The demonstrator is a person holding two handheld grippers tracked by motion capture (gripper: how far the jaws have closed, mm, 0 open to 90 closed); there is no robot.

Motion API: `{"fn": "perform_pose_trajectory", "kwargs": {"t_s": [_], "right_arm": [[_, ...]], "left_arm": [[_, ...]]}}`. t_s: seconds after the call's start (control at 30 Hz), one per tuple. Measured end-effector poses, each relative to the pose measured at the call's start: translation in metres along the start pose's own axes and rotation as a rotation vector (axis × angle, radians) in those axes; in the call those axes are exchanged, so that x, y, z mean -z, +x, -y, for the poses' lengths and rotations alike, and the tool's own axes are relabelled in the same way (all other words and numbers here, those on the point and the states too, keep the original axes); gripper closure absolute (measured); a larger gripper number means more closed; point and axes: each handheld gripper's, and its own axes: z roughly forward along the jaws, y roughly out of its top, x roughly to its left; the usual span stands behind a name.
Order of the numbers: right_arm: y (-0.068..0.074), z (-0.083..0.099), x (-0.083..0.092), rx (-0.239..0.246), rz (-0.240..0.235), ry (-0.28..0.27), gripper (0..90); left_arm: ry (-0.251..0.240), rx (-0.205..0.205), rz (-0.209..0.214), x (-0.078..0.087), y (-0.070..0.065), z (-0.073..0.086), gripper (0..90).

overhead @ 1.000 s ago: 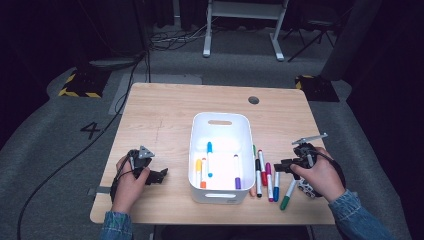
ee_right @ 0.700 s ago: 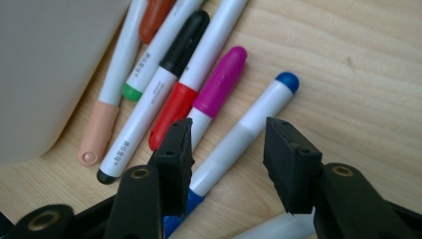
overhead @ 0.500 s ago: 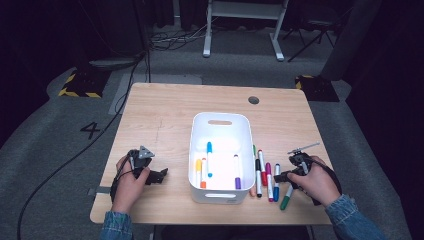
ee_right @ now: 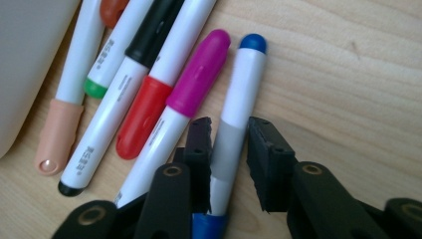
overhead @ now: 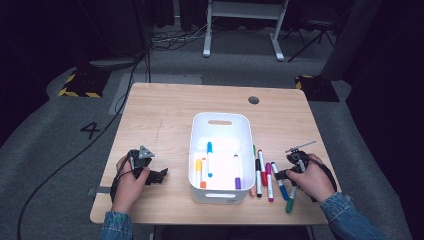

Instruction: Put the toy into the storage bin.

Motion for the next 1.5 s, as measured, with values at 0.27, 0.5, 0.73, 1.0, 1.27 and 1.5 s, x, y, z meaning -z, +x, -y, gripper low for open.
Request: {"fn": "perform_pose_trajectory", "kwargs": {"t_s": [0.27,0.5,0.73,1.0,1.27,1.5], "right_arm": [[-0.007,-0.009,-0.006,0.002,0.015,-0.024,76.7],[-0.003,-0.009,-0.007,0.004,0.030,-0.025,76.7],[-0.003,-0.010,-0.007,0.017,0.040,-0.028,76.9],[-0.008,-0.012,0.006,-0.007,0.004,-0.055,77.1],[-0.001,-0.018,0.033,0.005,-0.045,-0.130,77.0],[0.011,-0.024,0.057,0.020,-0.099,-0.177,77.0]], "left_arm": [[-0.001,0.001,0.000,0.000,0.000,0.000,0.0],[0.000,0.000,-0.002,0.000,0.000,0.000,0.0],[0.000,0.000,0.001,0.000,0.000,0.000,0.0],[0.001,0.001,0.002,0.000,0.000,0.000,0.0],[0.000,-0.001,-0.002,0.000,0.000,0.000,0.0],[0.000,0.000,0.000,0.000,0.000,0.000,0.0]]}}
